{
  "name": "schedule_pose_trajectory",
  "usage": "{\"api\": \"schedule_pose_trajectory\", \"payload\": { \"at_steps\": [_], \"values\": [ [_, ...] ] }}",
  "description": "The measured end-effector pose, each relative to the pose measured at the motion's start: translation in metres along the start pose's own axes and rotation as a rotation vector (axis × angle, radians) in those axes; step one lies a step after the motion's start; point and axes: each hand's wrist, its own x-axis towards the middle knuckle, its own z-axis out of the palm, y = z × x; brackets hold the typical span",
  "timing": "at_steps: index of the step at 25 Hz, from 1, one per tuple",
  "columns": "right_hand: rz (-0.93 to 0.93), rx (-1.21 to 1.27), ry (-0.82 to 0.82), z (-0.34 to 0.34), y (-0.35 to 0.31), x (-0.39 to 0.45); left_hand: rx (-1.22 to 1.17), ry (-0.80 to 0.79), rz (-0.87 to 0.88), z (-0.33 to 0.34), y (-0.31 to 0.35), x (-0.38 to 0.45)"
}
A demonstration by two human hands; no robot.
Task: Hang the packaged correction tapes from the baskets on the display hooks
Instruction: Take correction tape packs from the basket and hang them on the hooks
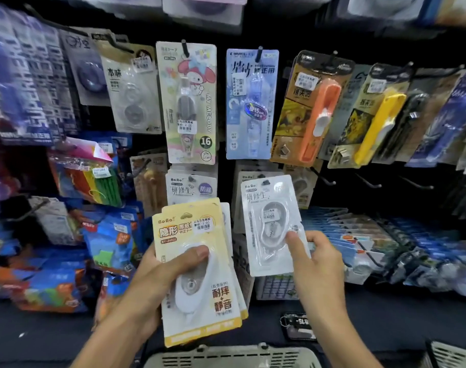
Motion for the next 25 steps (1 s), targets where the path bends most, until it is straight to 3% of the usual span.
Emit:
{"api": "schedule_pose_trajectory", "payload": {
  "at_steps": [4, 9, 12, 17, 21, 25],
  "values": [
    [0.298, 0.124, -0.117, 0.007, 0.001, -0.004, -0.015, 0.051, 0.074, 0.014, -0.002, 0.008],
    [-0.003, 0.085, -0.464, 0.013, 0.003, -0.05, -0.044, 0.051, 0.099, 0.031, -0.01, 0.019],
    [-0.036, 0.061, -0.388, 0.012, 0.003, -0.051, -0.027, 0.003, 0.055, 0.041, -0.014, 0.027],
    [0.19, 0.52, -0.264, -0.015, 0.004, -0.033, -0.032, -0.126, 0.041, 0.052, -0.017, 0.03],
    [0.111, 0.405, -0.025, -0.05, 0.014, -0.002, 0.033, -0.105, 0.064, 0.059, -0.021, 0.03],
    [0.117, 0.278, 0.028, -0.074, 0.025, 0.022, 0.064, -0.107, 0.113, 0.061, -0.014, 0.029]
  ]
}}
